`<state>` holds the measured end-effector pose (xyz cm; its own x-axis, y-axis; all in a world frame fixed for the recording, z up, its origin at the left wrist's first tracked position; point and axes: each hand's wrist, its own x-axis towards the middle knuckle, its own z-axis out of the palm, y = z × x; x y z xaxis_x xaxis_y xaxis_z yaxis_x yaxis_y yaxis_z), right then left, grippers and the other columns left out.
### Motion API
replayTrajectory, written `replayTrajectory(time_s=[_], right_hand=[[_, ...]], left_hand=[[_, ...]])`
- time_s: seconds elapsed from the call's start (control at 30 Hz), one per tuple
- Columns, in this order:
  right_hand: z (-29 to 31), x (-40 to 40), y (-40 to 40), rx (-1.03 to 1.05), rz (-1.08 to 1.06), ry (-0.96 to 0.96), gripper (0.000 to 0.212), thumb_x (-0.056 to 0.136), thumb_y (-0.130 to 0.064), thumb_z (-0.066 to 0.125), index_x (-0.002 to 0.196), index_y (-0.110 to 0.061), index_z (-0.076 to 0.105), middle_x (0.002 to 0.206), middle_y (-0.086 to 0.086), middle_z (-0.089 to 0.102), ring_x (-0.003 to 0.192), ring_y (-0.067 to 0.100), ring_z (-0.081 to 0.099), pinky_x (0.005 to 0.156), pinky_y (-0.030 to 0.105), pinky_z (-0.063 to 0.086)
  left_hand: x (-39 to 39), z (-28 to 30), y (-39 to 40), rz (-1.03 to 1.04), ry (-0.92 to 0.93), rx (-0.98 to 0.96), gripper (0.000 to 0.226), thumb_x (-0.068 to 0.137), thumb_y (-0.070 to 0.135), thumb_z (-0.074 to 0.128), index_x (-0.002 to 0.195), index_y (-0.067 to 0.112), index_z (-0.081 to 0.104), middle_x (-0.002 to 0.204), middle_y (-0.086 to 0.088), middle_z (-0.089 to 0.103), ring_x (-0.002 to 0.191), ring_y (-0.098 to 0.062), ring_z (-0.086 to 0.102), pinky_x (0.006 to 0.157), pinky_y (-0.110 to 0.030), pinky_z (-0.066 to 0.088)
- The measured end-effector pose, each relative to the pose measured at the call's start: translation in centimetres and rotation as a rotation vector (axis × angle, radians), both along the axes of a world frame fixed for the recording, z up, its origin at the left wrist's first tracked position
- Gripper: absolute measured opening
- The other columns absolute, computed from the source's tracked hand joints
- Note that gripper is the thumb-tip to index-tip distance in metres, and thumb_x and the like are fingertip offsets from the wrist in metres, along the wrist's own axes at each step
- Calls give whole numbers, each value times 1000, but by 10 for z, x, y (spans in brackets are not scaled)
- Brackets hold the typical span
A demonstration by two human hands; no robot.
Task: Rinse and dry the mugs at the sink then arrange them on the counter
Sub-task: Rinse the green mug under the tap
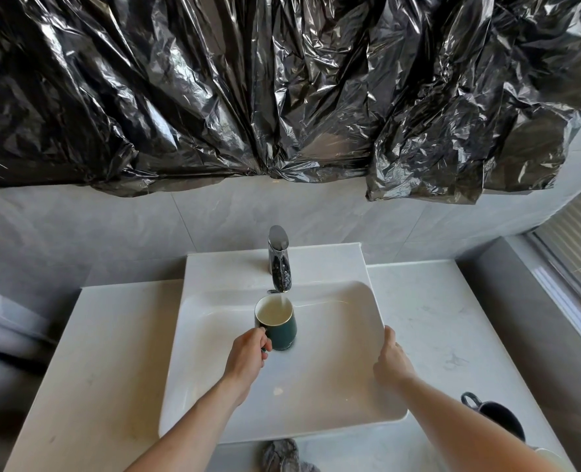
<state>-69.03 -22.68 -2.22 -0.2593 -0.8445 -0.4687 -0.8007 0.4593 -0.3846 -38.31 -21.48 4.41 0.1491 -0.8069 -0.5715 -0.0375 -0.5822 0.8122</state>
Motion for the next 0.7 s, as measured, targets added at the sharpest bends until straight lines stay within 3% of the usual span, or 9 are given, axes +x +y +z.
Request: replayTrajectory(time_s=[0.37, 0.6, 0.7], right_hand=[[2, 2, 1, 11, -5, 5, 77, 82, -1, 48, 151, -18, 17, 122, 18, 61, 113, 38, 63, 90, 40, 49], [3, 2, 1, 3, -11, -10, 75, 80, -1, 48, 147, -19, 20, 119, 17, 62, 109, 39, 64, 85, 39, 49], [2, 2, 1, 2, -10, 6, 76, 81, 1, 46, 150, -18, 19, 123, 17, 61, 113, 39, 63, 88, 39, 48]], left_hand=[[2, 2, -13, 36, -18, 14, 26, 92, 24, 45, 67, 20, 41, 71, 3, 58, 69, -20, 40, 71, -37, 34], [0, 0, -21, 25, -47, 32, 33, 82, 33, 46, 49, 29, 47, 73, 0, 58, 71, -21, 42, 72, -39, 35], [-4, -1, -24, 17, -52, 34, 32, 86, 29, 46, 54, 26, 46, 73, -1, 57, 71, -21, 41, 72, -38, 35]])
